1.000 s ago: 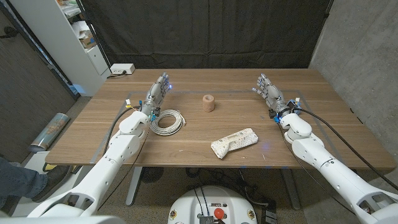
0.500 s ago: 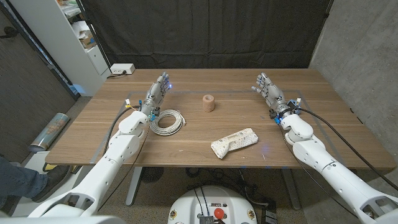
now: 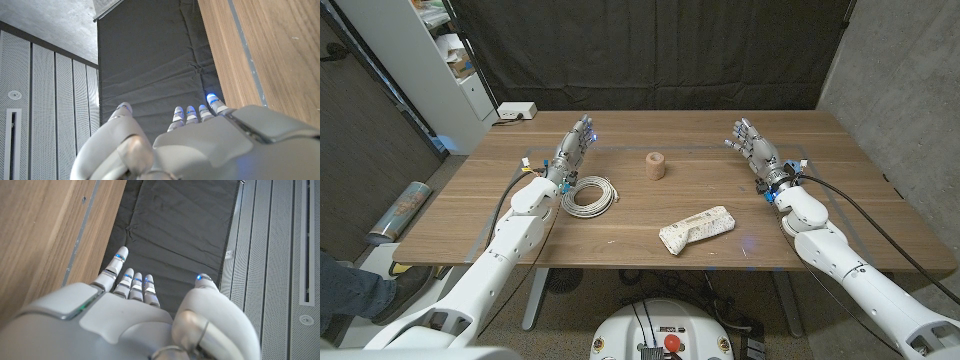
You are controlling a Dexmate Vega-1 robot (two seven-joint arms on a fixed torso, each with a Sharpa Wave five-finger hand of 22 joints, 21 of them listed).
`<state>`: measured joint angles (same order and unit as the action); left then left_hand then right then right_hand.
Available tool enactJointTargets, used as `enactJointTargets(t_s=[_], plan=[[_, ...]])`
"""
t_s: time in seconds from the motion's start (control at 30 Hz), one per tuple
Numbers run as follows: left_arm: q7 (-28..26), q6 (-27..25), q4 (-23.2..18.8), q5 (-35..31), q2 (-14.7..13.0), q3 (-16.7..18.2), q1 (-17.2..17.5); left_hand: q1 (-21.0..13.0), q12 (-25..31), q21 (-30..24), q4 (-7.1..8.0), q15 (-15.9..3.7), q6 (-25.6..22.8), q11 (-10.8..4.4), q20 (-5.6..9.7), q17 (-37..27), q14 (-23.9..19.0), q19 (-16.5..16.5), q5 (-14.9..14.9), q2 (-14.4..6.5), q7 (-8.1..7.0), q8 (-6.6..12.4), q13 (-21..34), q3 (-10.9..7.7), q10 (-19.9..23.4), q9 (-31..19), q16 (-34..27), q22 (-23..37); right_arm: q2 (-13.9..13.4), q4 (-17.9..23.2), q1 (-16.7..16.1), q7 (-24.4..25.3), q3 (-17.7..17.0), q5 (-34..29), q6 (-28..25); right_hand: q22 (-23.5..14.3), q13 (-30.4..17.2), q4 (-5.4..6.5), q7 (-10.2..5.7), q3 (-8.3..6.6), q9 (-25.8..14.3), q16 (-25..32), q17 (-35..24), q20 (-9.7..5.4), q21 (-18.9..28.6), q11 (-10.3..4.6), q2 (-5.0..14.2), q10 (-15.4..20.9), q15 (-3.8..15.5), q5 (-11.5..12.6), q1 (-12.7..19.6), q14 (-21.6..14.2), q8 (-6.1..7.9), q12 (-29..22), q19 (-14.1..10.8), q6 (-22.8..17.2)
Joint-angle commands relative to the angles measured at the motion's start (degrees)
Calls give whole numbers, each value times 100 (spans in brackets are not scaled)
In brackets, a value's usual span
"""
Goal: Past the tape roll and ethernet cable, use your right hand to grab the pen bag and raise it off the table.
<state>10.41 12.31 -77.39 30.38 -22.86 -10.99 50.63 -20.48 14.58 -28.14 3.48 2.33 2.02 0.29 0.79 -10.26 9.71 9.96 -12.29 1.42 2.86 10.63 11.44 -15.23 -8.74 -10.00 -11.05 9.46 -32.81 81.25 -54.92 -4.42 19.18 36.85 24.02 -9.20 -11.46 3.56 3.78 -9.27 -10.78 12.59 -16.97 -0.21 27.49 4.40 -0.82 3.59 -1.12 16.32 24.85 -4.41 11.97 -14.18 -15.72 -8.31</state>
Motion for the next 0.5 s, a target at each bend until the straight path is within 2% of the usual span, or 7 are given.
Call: enactJointTargets(t_s=[0.03,0.5], plan=[[-19,-69,-137,19,-24,-11,42,-23,-38,38,-34,7,-19,1,-49,-21,0,711,-24,1,29,36,2,-2,27,-25,-30,34,-126,141,-179,-126,-49,3,165,-30,7,-30,4,-13,-20,41,6,-7,-12,5,28,66,1,39,43,-72,44,17,-57,-47],[-21,-104,-170,40,-7,-53,66,-2,-56,93,-41,-1,-78,5,-53,-22,-4,692,-27,13,54,50,-9,25,54,-26,-27,35,-168,214,-302,-211,-98,11,365,-30,10,-36,-2,-8,-22,46,29,-1,-39,-5,36,121,14,43,42,-105,40,23,-115,-72]])
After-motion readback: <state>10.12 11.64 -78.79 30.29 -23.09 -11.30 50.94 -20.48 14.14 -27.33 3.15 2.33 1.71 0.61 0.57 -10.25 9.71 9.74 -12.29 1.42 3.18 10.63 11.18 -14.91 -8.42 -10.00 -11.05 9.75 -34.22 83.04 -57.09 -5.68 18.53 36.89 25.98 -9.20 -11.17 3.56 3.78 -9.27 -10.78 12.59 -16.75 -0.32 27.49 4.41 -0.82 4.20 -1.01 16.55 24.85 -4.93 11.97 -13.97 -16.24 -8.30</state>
